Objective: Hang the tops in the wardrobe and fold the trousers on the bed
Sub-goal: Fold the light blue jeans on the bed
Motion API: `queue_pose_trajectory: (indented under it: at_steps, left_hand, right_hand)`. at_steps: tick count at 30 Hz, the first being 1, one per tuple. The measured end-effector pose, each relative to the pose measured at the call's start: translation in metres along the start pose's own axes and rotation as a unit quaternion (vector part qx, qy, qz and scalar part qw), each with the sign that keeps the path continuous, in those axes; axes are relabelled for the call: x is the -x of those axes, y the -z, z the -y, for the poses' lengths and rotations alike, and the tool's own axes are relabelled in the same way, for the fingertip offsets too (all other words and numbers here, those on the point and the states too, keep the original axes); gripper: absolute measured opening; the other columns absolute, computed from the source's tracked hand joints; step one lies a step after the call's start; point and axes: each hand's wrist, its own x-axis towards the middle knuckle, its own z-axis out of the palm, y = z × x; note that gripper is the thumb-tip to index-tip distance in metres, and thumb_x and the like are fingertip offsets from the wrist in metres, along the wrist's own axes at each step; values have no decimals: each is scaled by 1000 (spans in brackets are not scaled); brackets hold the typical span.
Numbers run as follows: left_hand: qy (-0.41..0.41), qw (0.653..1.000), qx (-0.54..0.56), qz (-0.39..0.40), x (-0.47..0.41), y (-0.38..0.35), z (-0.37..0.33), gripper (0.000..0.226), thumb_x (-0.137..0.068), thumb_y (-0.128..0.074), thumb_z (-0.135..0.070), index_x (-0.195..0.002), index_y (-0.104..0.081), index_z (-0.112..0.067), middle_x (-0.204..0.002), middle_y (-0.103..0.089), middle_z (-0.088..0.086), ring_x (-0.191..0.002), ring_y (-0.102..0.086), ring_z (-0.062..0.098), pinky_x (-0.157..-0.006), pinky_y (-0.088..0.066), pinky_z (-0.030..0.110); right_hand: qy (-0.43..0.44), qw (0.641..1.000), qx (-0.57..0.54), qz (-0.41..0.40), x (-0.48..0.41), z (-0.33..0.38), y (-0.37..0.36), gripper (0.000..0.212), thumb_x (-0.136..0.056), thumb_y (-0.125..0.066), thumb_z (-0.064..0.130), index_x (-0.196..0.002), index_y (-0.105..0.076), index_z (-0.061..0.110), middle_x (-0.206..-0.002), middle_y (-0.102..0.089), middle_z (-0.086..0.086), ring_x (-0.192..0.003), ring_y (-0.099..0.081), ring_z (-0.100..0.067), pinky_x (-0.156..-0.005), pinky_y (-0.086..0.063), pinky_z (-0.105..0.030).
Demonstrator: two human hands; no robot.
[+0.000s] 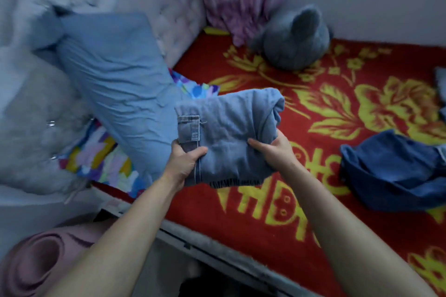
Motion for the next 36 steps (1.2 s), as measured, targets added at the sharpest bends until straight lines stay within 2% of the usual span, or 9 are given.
queue_pose_trajectory:
  at_steps: [5, 8, 10, 13, 18, 23, 28, 34, 36]
  left_hand:
    - [-129, 987, -58, -81, 64, 39, -27, 101, -82, -78, -12, -154, -7, -18, -145, -44, 5, -125, -51, 19, -106, -42, 41]
    - [-193, 974, -51, -108, 106, 64, -46, 101, -83, -78, -16, -156, -9, -21, -154, -35, 6, -136, -42, 22, -110, -40, 47]
    - [-221, 966, -41, -127, 138, 80, -56, 98, -80, -81, -21, -155, -17, -21, -152, -40, 5, -136, -44, 22, -111, -39, 48]
    - [-240, 961, -6, -140, 196, 105, -59, 89, -76, -83, -23, -149, -32, -17, -140, -52, 2, -126, -53, 21, -109, -42, 44]
    - [-239, 955, 51, -168, 308, 155, -36, 69, -77, -81, -8, -137, -47, -13, -124, -62, 0, -111, -60, 19, -101, -48, 37]
    - [-269, 936, 58, -218, 408, 205, -14, 64, -77, -81, -7, -133, -51, -15, -120, -64, 2, -105, -63, 17, -97, -50, 34]
    - [-327, 903, 57, -273, 505, 249, -9, 75, -74, -85, -23, -138, -48, -24, -120, -66, -9, -108, -65, 10, -99, -51, 40]
    - [-357, 852, 58, -378, 629, 280, 4, 74, -81, -80, -16, -144, -42, -23, -128, -62, -7, -115, -62, 10, -100, -52, 41]
    - [-366, 832, 55, -412, 664, 286, 8, 69, -83, -78, -10, -142, -44, -17, -123, -64, -7, -108, -64, 3, -95, -54, 28]
  right_hand:
    - [72, 997, 28, 31, 70, 70, -16, 99, -62, -86, 48, -141, -31, 24, -125, -58, 5, -117, -60, -23, -97, -52, -52]
    - [181, 980, 60, 55, 129, 107, -21, 123, -72, -83, 44, -152, 11, 39, -136, -46, 11, -123, -56, -26, -100, -49, -51]
    - [272, 956, 106, 39, 173, 122, -23, 121, -83, -78, 33, -153, 22, 31, -135, -48, 1, -116, -60, -35, -95, -50, -53]
    - [381, 909, 168, -6, 236, 131, -28, 106, -90, -71, 23, -156, 11, 31, -136, -55, -21, -100, -64, -43, -79, -53, -49]
    - [431, 877, 206, 42, 338, 119, -41, 83, -90, -68, 21, -153, -19, 48, -114, -67, -14, -81, -67, -29, -71, -54, -46]
    - [381, 910, 128, 100, 425, 116, -63, 80, -85, -71, 15, -147, -31, 45, -132, -47, 13, -112, -56, -18, -92, -50, -38]
    - [420, 888, 76, 173, 491, 135, -83, 80, -84, -74, 13, -146, -33, 43, -144, -41, 12, -125, -48, -10, -104, -46, -40]
    - [487, 837, 33, 249, 583, 147, -106, 76, -87, -71, 11, -146, -33, 39, -125, -36, 43, -97, -48, 25, -85, -42, -20]
    - [496, 822, 17, 279, 609, 149, -111, 77, -87, -71, 10, -147, -33, 38, -121, -34, 49, -97, -49, 24, -84, -41, -13]
